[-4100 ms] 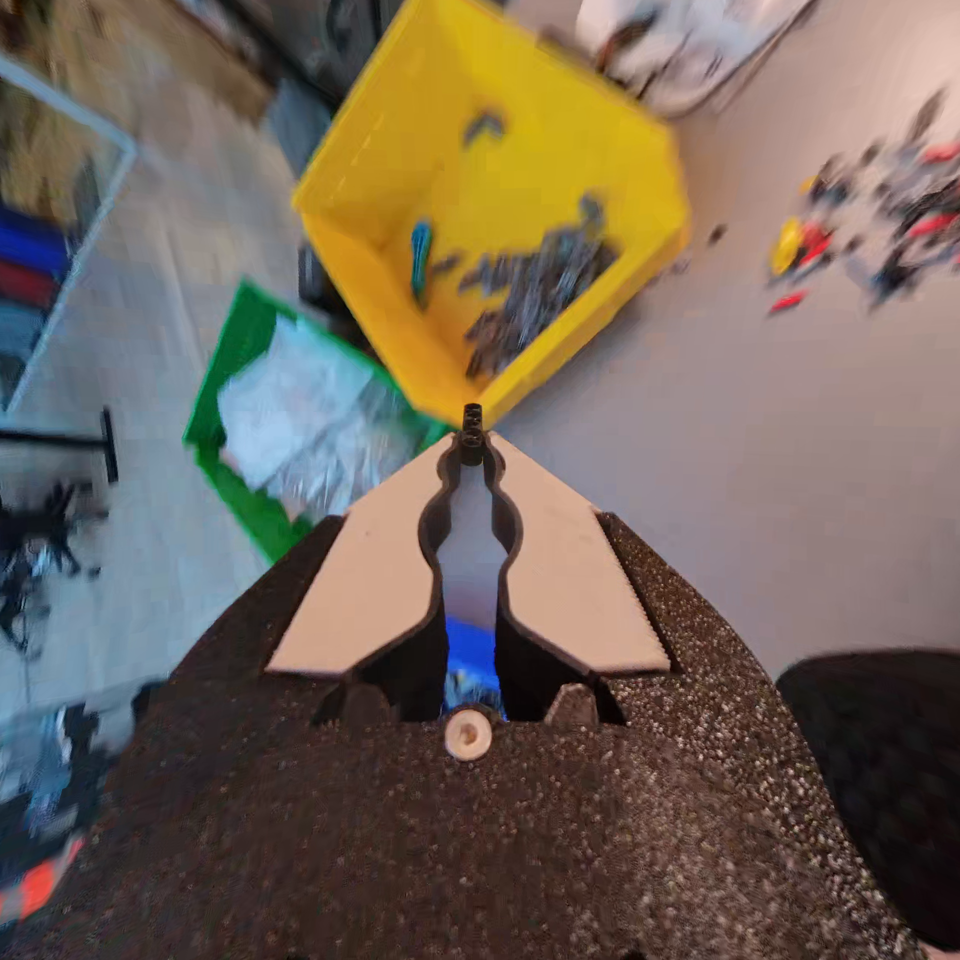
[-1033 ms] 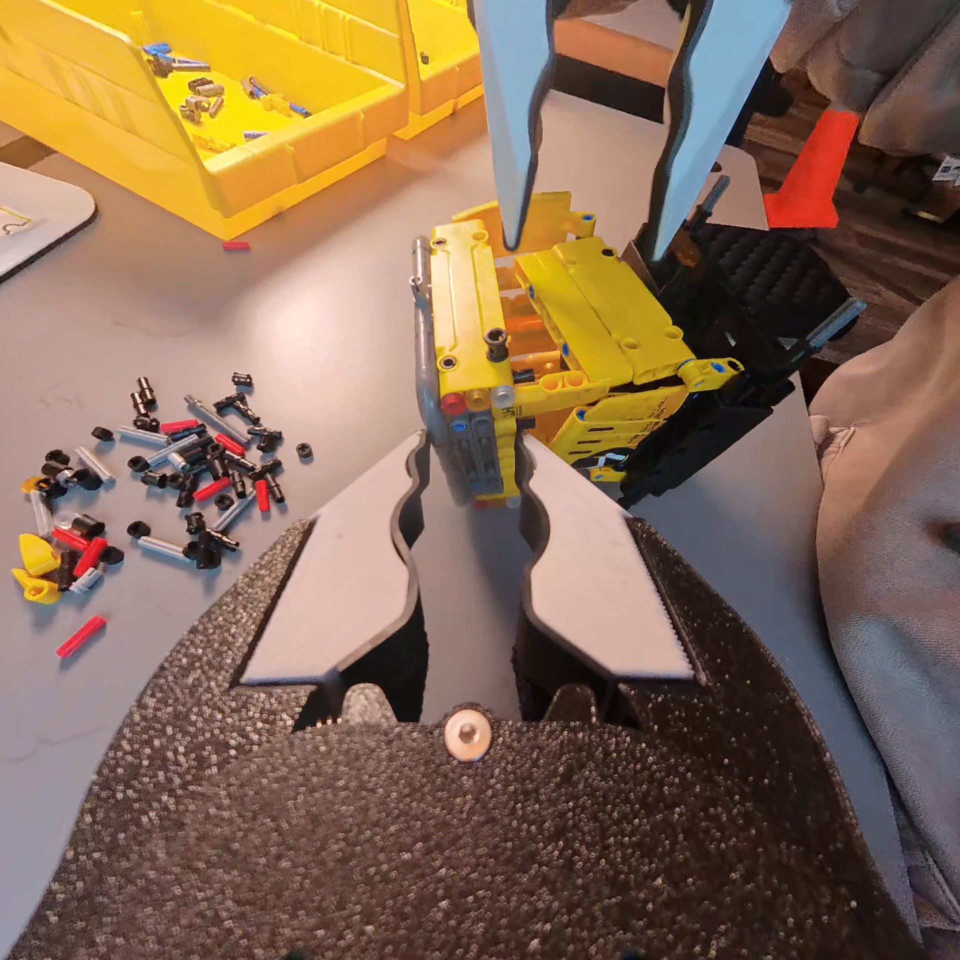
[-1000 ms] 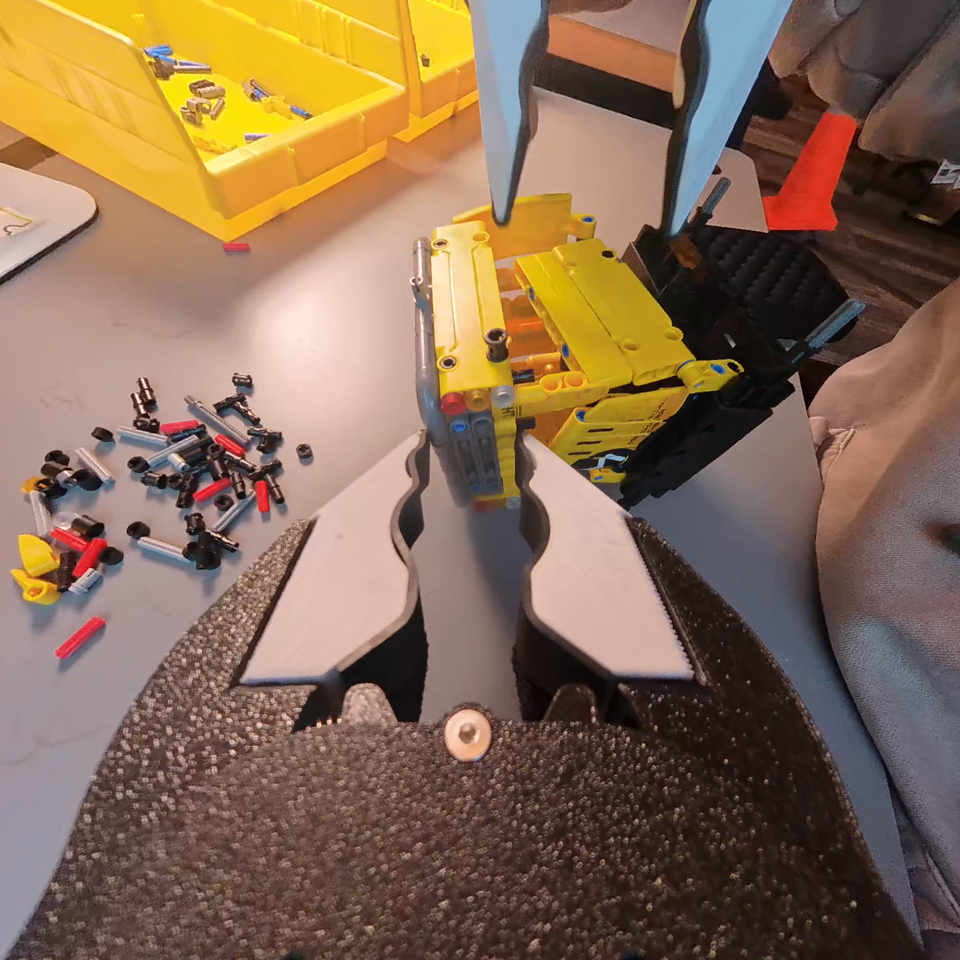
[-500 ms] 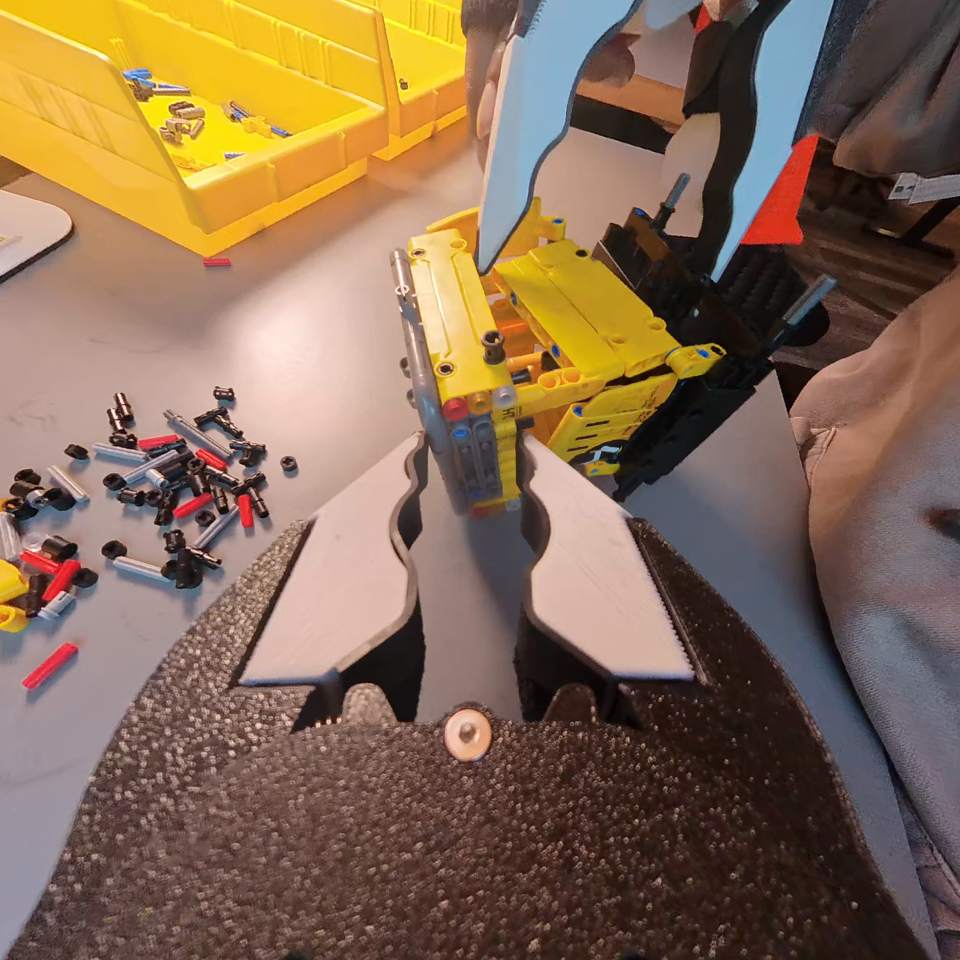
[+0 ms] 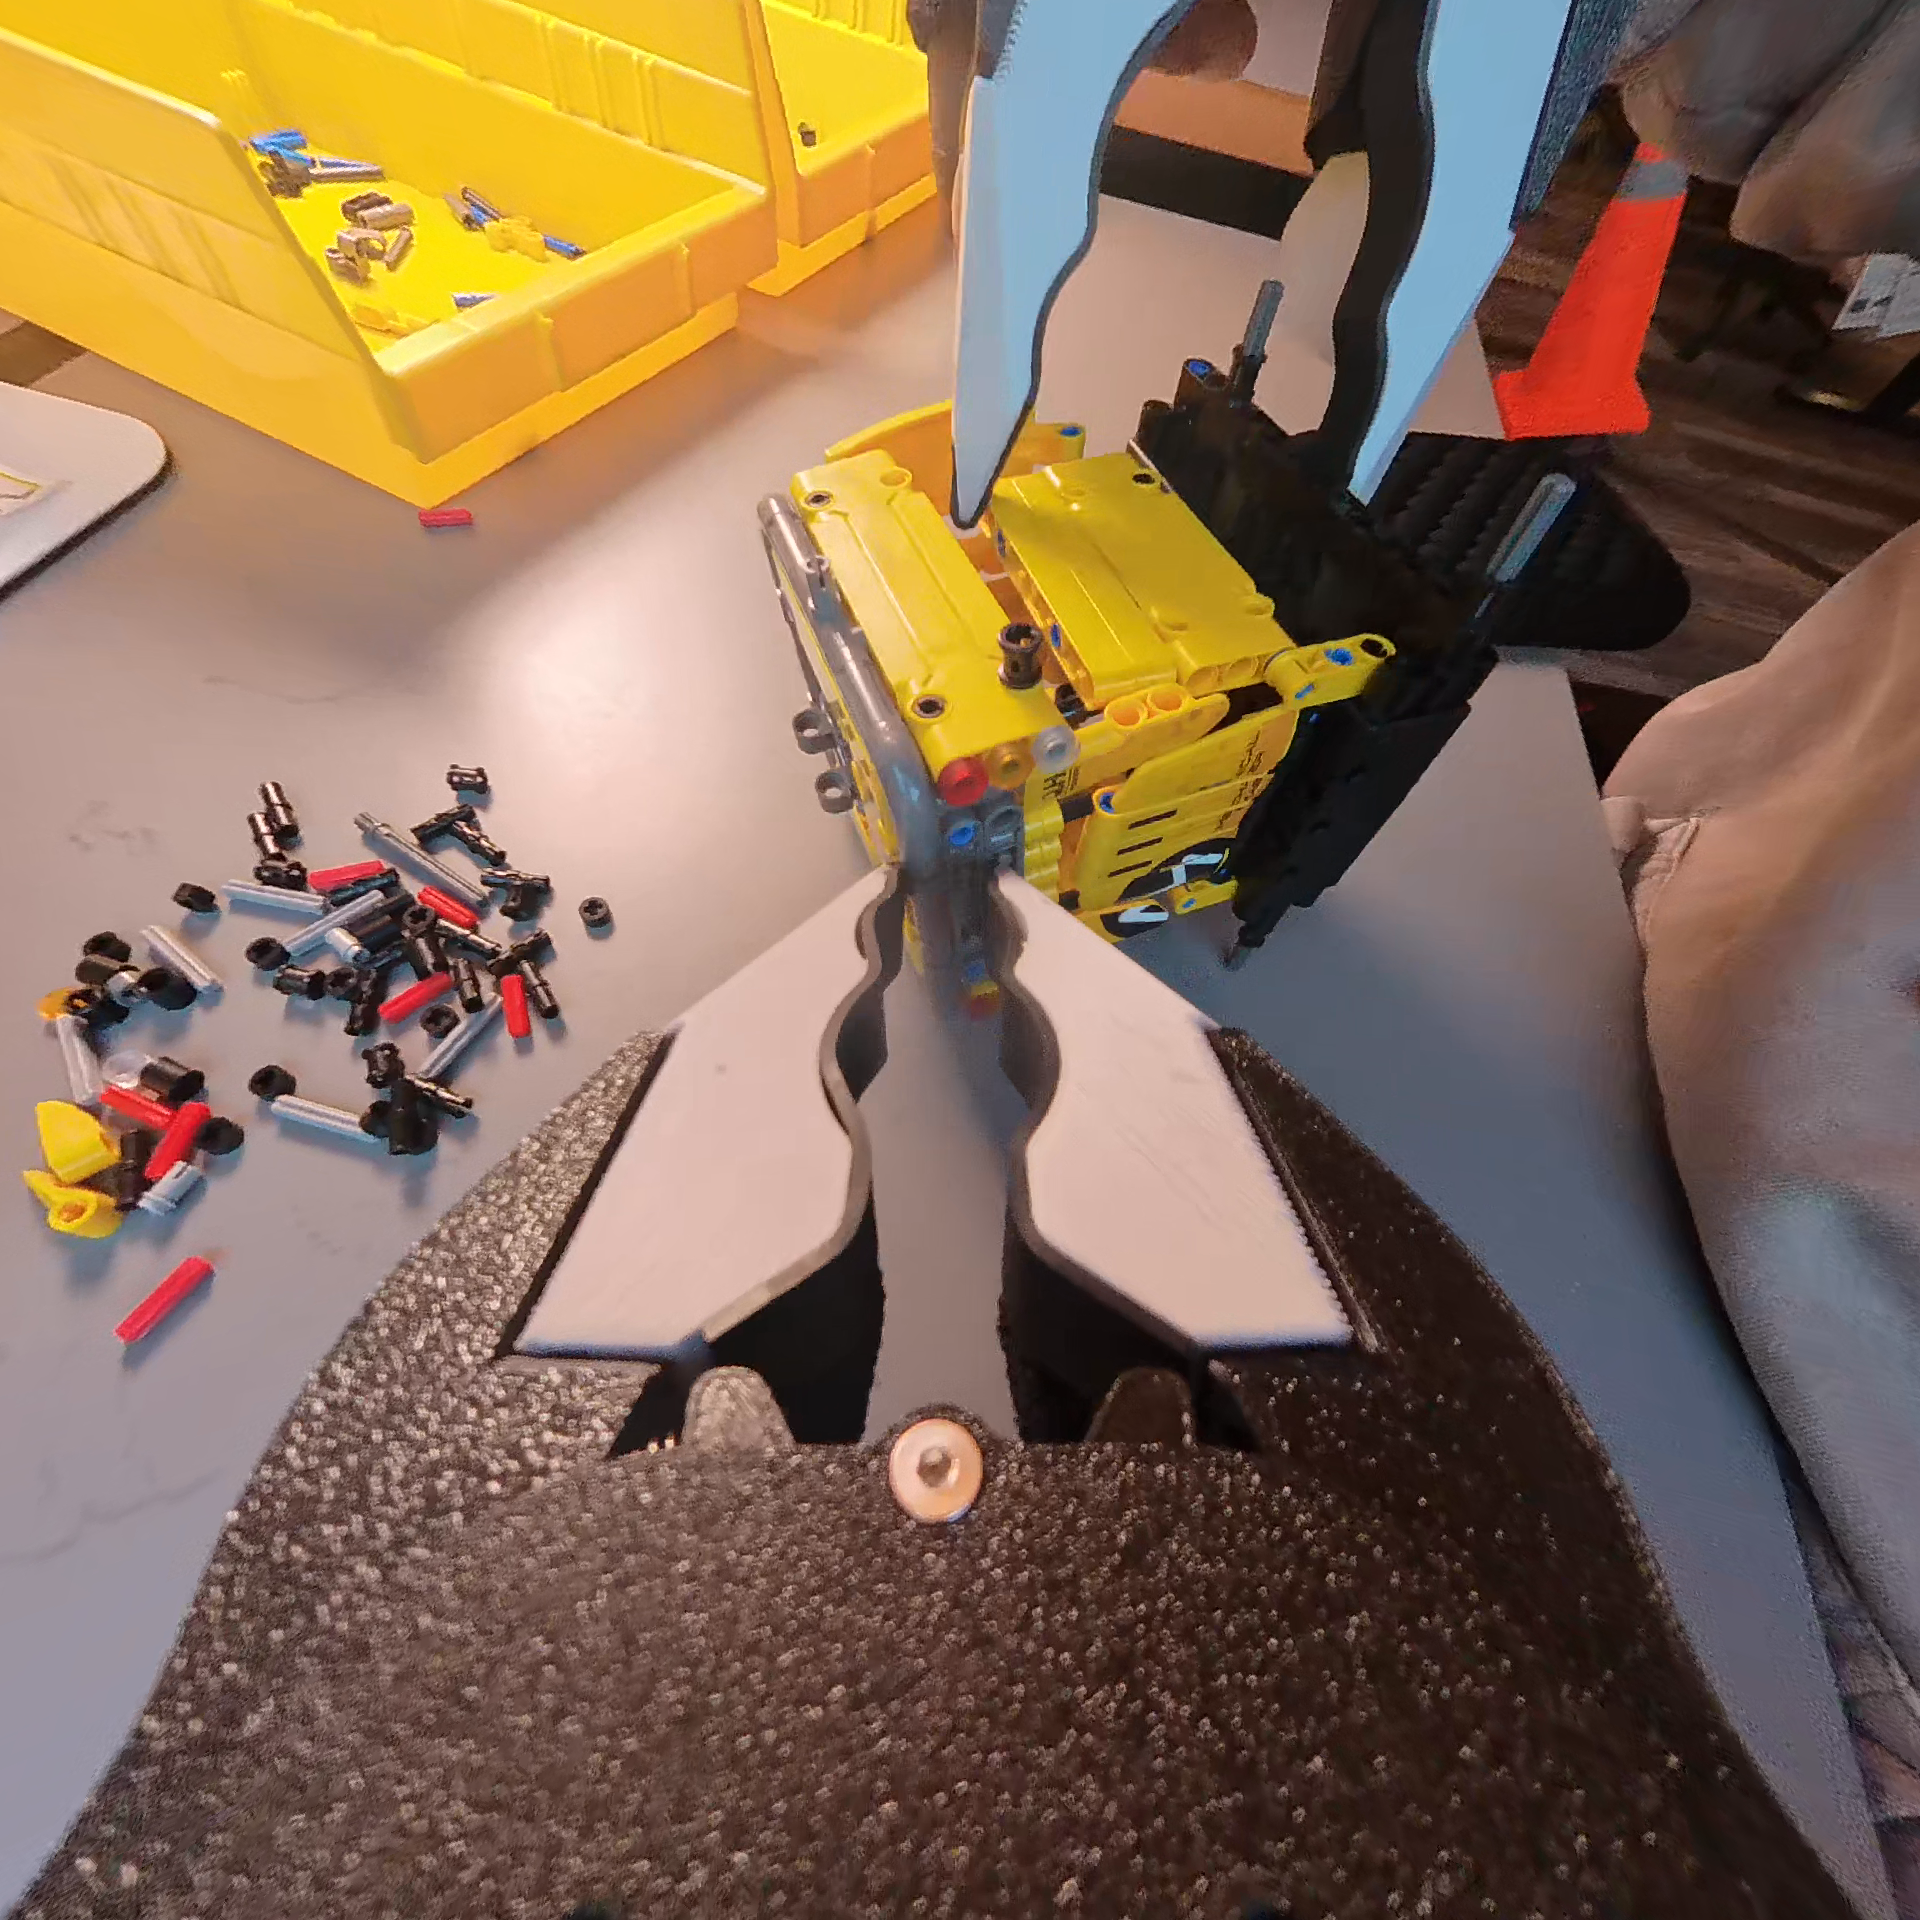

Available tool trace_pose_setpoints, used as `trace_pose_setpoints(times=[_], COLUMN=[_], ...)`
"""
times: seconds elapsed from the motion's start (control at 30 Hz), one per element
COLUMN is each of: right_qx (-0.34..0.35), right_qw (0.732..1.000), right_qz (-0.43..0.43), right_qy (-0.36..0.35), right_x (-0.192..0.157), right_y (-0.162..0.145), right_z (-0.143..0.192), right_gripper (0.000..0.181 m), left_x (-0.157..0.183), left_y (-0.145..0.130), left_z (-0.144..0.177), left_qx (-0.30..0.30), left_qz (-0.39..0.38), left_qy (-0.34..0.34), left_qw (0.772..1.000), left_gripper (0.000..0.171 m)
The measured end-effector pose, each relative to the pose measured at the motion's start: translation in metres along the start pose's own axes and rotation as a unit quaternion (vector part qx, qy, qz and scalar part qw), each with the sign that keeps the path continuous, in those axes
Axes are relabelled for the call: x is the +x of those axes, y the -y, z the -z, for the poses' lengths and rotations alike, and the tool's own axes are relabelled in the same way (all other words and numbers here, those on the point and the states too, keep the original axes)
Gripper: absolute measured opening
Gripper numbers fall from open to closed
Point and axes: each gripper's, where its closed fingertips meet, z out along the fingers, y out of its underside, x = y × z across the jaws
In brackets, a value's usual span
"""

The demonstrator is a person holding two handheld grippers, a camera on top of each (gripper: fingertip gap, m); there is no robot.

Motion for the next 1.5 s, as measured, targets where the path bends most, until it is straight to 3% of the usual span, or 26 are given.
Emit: trace_pose_setpoints(times=[0.13,0.37,0.43,0.57,0.77,0.87,1.0,1.07,1.2,1.33,1.4,1.5], right_qx=[0.005,0.016,0.024,0.027,0.066,0.137,0.268,0.311,0.369,0.434,0.439,0.408], right_qw=[1.000,1.000,0.999,0.998,0.996,0.984,0.942,0.927,0.901,0.871,0.870,0.885], right_qz=[0.000,0.011,0.029,0.055,0.022,-0.016,-0.098,-0.131,-0.160,-0.169,-0.174,-0.175], right_qy=[-0.004,0.003,0.003,0.023,-0.049,-0.111,-0.176,-0.162,-0.162,-0.155,-0.140,-0.139], right_x=[-0.001,0.001,0.002,0.001,0.028,0.040,0.049,0.038,0.027,0.028,0.029,0.033], right_y=[0.000,0.005,0.012,0.022,0.023,0.026,0.021,0.010,-0.010,-0.005,-0.002,-0.004], right_z=[0.000,-0.002,-0.004,-0.009,-0.007,0.010,0.044,0.048,0.045,0.050,0.045,0.023], right_gripper=[0.075,0.078,0.076,0.074,0.078,0.085,0.080,0.076,0.049,0.024,0.026,0.045], left_x=[0.000,0.004,0.004,0.016,-0.005,-0.009,-0.011,-0.012,-0.013,-0.015,-0.016,-0.018], left_y=[0.002,0.015,0.013,0.006,0.004,0.003,0.002,0.002,0.003,0.004,0.004,0.005], left_z=[0.001,0.016,0.011,0.005,0.015,0.018,0.019,0.019,0.018,0.018,0.018,0.017], left_qx=[0.006,0.054,0.050,0.031,0.032,0.033,0.034,0.035,0.041,0.054,0.061,0.072], left_qz=[0.006,0.013,0.012,-0.004,0.017,0.023,0.023,0.021,0.020,0.030,0.033,0.048], left_qy=[-0.004,-0.038,-0.033,-0.060,-0.030,-0.026,-0.024,-0.022,-0.020,-0.026,-0.029,-0.035], left_qw=[1.000,0.998,0.998,0.998,0.999,0.999,0.999,0.999,0.999,0.998,0.997,0.996], left_gripper=[0.016,0.070,0.076,0.062,0.059,0.052,0.048,0.044,0.043,0.043,0.043,0.043])
